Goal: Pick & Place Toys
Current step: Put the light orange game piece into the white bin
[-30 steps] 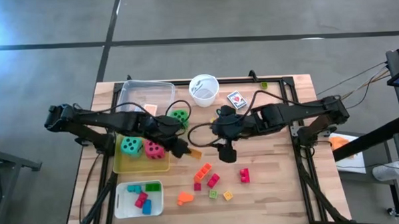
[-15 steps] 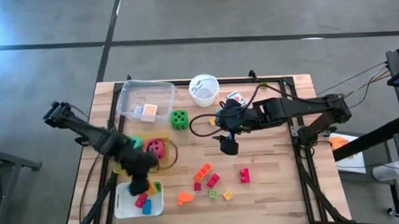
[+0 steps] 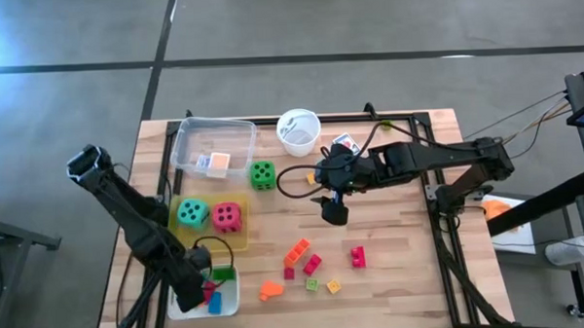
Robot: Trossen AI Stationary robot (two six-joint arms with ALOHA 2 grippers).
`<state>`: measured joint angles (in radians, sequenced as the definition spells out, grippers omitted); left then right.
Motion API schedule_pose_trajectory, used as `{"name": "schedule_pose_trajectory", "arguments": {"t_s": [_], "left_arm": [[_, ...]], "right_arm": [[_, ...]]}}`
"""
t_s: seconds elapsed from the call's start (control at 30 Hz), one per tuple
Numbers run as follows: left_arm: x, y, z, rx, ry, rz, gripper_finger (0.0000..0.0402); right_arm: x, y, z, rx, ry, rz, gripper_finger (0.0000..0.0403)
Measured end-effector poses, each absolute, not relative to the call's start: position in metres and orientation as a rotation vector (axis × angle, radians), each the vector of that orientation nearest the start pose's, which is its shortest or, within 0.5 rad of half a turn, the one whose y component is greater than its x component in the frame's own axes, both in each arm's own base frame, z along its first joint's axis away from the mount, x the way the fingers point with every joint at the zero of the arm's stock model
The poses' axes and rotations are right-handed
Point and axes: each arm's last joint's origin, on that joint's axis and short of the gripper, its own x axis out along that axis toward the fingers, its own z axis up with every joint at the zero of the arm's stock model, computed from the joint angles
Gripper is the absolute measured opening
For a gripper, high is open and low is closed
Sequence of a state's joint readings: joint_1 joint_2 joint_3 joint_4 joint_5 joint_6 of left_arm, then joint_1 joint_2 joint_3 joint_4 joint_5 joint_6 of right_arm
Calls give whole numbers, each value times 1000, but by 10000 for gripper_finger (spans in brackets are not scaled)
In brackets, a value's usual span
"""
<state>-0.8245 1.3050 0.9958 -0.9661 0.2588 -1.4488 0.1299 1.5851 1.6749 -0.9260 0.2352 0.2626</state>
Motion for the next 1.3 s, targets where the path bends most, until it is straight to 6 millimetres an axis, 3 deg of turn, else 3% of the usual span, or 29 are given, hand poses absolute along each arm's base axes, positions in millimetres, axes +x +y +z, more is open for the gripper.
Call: {"name": "schedule_pose_trajectory", "arguments": {"t_s": [0.37, 0.73, 1.3], "left_arm": [[144, -174, 201, -1041, 1705, 497, 10], [139, -176, 198, -1010, 1800, 442, 10], [153, -183, 165, -998, 1832, 652, 10]], "right_arm": [[324, 36, 375, 97, 824, -210, 309], [322, 35, 368, 79, 863, -210, 309], [322, 35, 363, 82, 877, -214, 309]]}}
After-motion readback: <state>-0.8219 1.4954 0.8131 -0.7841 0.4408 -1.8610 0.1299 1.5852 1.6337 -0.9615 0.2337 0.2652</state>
